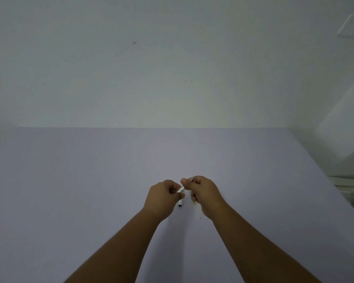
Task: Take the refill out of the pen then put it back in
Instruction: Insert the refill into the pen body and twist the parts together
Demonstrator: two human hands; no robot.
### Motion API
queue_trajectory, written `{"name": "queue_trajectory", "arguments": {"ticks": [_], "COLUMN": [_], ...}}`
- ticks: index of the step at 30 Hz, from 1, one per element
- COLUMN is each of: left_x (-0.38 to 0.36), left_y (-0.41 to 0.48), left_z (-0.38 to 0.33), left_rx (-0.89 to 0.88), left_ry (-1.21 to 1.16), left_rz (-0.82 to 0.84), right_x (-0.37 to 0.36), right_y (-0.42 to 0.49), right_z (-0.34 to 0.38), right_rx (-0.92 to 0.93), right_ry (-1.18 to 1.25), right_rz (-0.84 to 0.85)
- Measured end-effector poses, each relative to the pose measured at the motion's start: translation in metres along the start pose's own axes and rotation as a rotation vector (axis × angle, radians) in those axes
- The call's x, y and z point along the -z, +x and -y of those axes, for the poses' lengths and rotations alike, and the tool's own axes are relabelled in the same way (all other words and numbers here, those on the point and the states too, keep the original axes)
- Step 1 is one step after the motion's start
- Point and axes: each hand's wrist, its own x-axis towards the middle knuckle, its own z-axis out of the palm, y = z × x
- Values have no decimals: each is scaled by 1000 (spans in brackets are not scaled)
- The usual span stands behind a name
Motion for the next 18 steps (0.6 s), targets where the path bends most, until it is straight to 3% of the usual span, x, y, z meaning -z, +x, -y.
{"name": "queue_trajectory", "arguments": {"ticks": [2,6,11,15,18], "left_x": [0,0,-1,0,-1], "left_y": [0,1,0,2,3], "left_z": [0,0,1,1,3], "left_rx": [3,20,22,38,28], "left_ry": [-14,-41,-40,-57,-35], "left_rz": [0,-2,1,0,4], "right_x": [-1,-1,-2,1,1], "right_y": [1,1,4,5,6], "right_z": [2,0,-2,-2,0], "right_rx": [-39,-3,-49,-16,-36], "right_ry": [-52,106,-87,38,-46], "right_rz": [-28,29,-53,15,-13]}}
